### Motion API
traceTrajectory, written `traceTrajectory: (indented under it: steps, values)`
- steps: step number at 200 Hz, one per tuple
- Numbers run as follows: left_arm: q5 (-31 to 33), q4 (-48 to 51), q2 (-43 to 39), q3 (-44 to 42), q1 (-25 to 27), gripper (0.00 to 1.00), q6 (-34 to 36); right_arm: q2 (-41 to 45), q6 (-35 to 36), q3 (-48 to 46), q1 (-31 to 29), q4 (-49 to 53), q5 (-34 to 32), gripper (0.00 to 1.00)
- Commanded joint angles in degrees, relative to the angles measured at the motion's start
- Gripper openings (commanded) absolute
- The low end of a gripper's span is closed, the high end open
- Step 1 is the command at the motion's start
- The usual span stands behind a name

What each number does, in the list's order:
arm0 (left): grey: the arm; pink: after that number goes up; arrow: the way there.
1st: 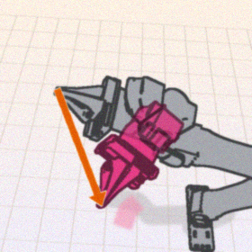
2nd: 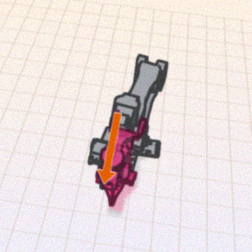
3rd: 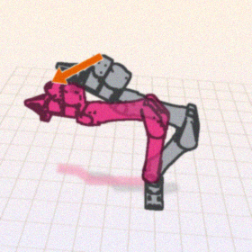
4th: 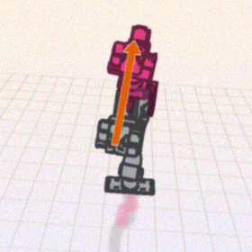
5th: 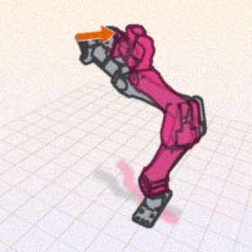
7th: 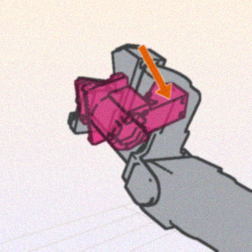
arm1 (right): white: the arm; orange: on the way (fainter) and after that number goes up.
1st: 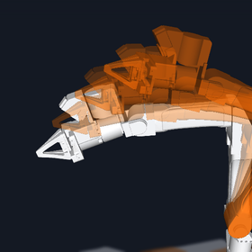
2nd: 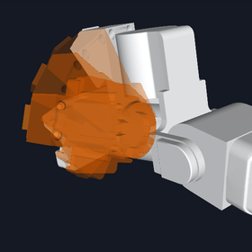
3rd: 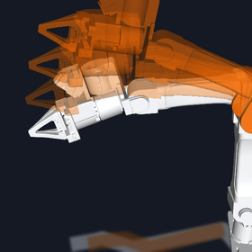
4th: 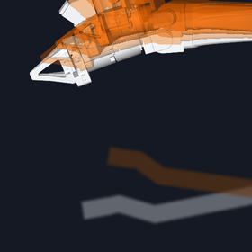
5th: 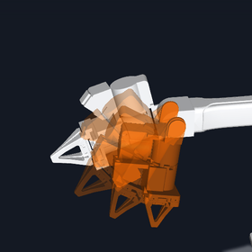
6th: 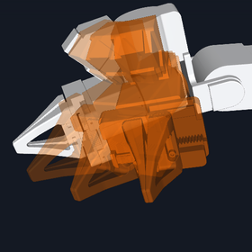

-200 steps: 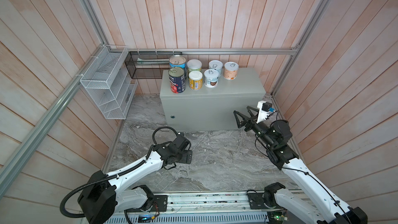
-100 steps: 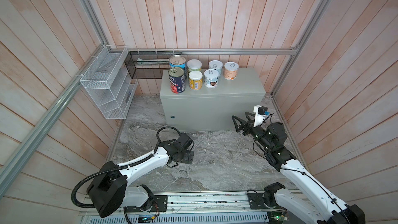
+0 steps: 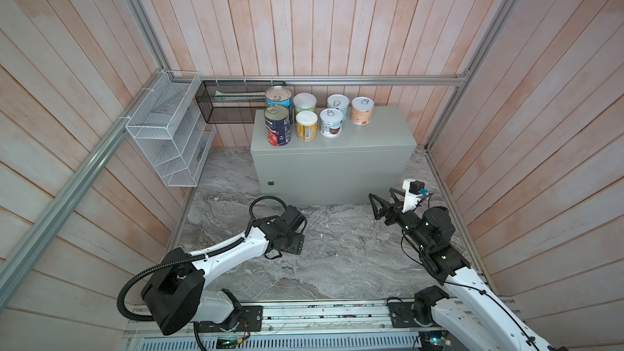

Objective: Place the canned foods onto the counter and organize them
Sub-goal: 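Close the left gripper on the pink-labelled can and lift it while the right gripper withdraws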

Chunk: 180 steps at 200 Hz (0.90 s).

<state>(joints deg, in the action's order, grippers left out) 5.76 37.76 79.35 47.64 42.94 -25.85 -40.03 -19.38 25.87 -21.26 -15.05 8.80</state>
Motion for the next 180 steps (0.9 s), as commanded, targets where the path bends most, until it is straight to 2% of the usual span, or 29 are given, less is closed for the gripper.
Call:
traceTrajectory:
  steps: [1, 29, 62, 81, 113, 137, 180]
  values:
    - [-1.4, -1.1, 1.4, 2.0, 0.4, 0.78, 1.0, 2.1, -0.7, -1.3, -0.3, 1.6, -1.7, 0.96]
    - [-1.1, -1.0, 2.7, 2.9, 1.2, 0.78, 1.4, 3.3, -0.8, -2.0, -0.2, 3.7, -2.1, 0.96]
    - [2.3, -0.2, 5.4, 4.4, 2.1, 0.80, 1.7, 5.7, -1.9, -3.9, -0.3, 3.3, -3.4, 0.96]
    - [2.3, -0.3, 6.8, 5.2, 2.4, 0.84, 1.7, 6.9, -2.2, -4.4, -0.3, 3.8, -3.7, 0.96]
    - [2.2, -1.2, 7.5, 6.0, 2.4, 0.84, 2.5, 8.9, -3.0, -5.8, -0.2, 3.5, -5.8, 0.95]
    - [1.7, -1.3, 7.1, 6.7, 2.4, 0.65, 3.2, 9.4, -3.7, -6.4, -0.3, 3.4, -5.9, 0.96]
    - [0.8, -0.3, 5.7, 9.5, 2.4, 0.62, 3.8, 8.1, -3.4, -6.7, -0.3, 2.2, -3.2, 0.95]
